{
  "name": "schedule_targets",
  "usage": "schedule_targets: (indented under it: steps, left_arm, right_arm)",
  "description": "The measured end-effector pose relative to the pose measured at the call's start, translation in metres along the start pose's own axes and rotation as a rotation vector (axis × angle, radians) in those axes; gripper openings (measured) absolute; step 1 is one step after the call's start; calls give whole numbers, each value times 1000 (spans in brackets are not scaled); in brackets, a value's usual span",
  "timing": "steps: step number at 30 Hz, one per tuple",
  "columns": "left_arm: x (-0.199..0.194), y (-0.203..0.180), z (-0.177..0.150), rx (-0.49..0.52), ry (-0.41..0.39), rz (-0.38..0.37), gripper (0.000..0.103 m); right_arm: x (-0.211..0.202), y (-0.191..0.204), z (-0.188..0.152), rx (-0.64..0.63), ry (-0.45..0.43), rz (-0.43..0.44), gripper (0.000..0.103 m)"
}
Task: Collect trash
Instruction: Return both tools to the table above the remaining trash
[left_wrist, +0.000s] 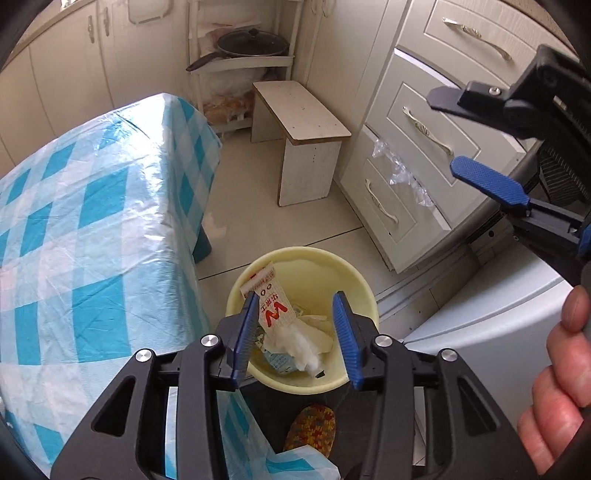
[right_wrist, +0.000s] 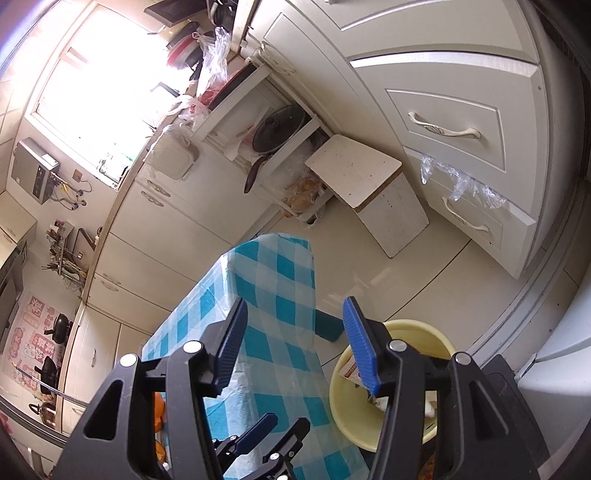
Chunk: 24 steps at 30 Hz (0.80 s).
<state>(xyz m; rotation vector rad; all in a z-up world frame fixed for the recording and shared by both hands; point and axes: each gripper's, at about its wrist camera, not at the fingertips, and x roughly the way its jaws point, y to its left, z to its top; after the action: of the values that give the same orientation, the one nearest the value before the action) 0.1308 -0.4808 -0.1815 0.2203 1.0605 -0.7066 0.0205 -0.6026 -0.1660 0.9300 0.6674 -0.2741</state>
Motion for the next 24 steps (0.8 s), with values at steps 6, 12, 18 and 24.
schedule_targets:
  steps: [6, 12, 18, 24]
  left_arm:
    - [-44, 15, -11, 36, -81, 105, 52]
    - [-102, 50, -27, 46, -163, 230, 59]
    - [-156, 92, -48, 30, -237, 326, 64]
    - [-200, 146, -75, -34, -274, 374, 70]
  right_arm:
    - [-1, 16, -3, -44, -12, -7, 58]
    - [-7, 60, -20, -188, -46, -28, 67]
    - [-8, 113, -50, -339, -54, -23, 70]
    - [-7, 162, -83, -454, -41, 17, 77]
